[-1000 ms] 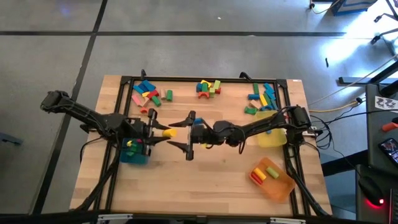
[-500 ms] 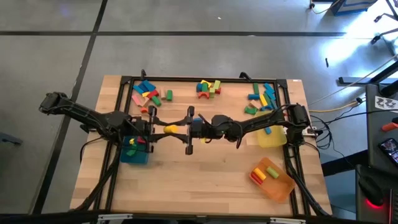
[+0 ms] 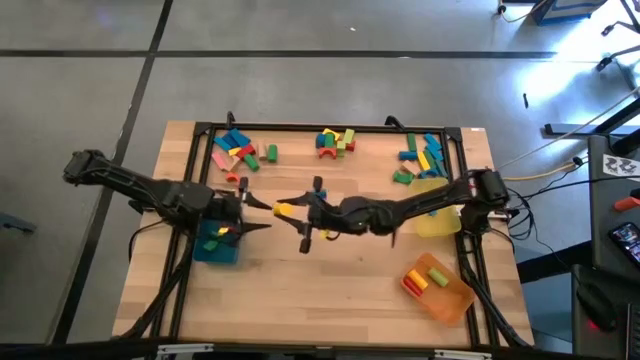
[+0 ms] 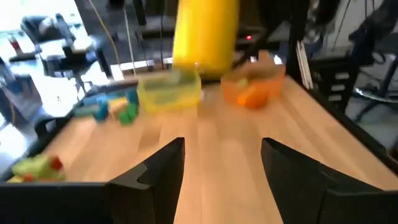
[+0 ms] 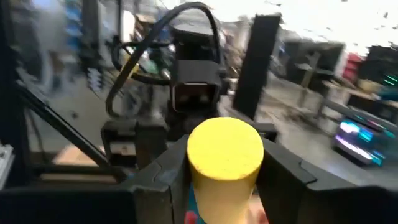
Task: Sort blocks by size
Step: Put the yellow cylindrical block into the orange bin
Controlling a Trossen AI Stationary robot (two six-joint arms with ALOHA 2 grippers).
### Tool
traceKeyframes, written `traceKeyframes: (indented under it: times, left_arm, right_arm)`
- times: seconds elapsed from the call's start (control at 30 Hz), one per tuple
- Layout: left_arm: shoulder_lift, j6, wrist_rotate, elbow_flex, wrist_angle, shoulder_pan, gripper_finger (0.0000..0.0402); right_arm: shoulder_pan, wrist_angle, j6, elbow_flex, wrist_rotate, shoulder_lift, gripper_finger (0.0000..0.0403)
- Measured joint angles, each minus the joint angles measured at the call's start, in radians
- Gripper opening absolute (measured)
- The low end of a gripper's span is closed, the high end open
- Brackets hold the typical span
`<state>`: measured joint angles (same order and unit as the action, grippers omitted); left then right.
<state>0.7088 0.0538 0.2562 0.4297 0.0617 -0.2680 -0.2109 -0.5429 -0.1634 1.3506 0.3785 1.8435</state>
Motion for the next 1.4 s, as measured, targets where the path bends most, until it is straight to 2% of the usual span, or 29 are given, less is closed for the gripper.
traceKeyframes:
  times: [0.13,0.23,0.3,0.47,0.67,0.83,0.9,1.1,1.23,1.4]
  left_arm:
    - [-0.073,-0.026,0.019,0.0,-0.146,0.001,0.0197]
    - [-0.102,-0.031,0.038,0.0,-0.196,0.001,0.0194]
    - [-0.111,-0.024,0.041,0.0,-0.193,0.001,0.0193]
    - [-0.115,-0.024,0.043,0.0,-0.25,0.001,0.0191]
    - [-0.109,-0.02,0.044,0.0,-0.264,0.002,0.0191]
    - [-0.11,-0.015,0.045,0.0,-0.272,0.002,0.0191]
    - [-0.11,-0.015,0.045,0.0,-0.276,0.002,0.0191]
    - [-0.11,-0.025,0.046,0.0,-0.3,0.002,0.0191]
    - [-0.11,-0.027,0.046,0.0,-0.295,0.002,0.0191]
    - [-0.11,-0.028,0.046,0.0,-0.292,0.002,0.0191]
  right_arm:
    - [-0.049,0.251,0.04,0.0,0.167,-0.095,0.014]
    - [-0.077,0.433,0.144,0.0,0.275,-0.174,0.0147]
    - [-0.089,0.556,0.227,0.001,0.301,-0.212,0.0153]
    - [-0.106,0.854,0.471,0.001,0.288,-0.274,0.0147]
    - [-0.125,1.159,0.795,0.001,0.184,-0.303,0.0143]
    - [-0.156,1.373,1.114,-0.002,-0.01,-0.303,0.0154]
    - [-0.182,1.45,1.248,-0.004,-0.068,-0.303,0.0151]
    - [-0.304,1.715,1.594,-0.004,-0.144,-0.295,0.014]
    - [-0.388,1.825,1.742,-0.004,-0.21,-0.258,0.0154]
    - [-0.466,1.854,1.821,-0.004,-0.277,-0.209,0.015]
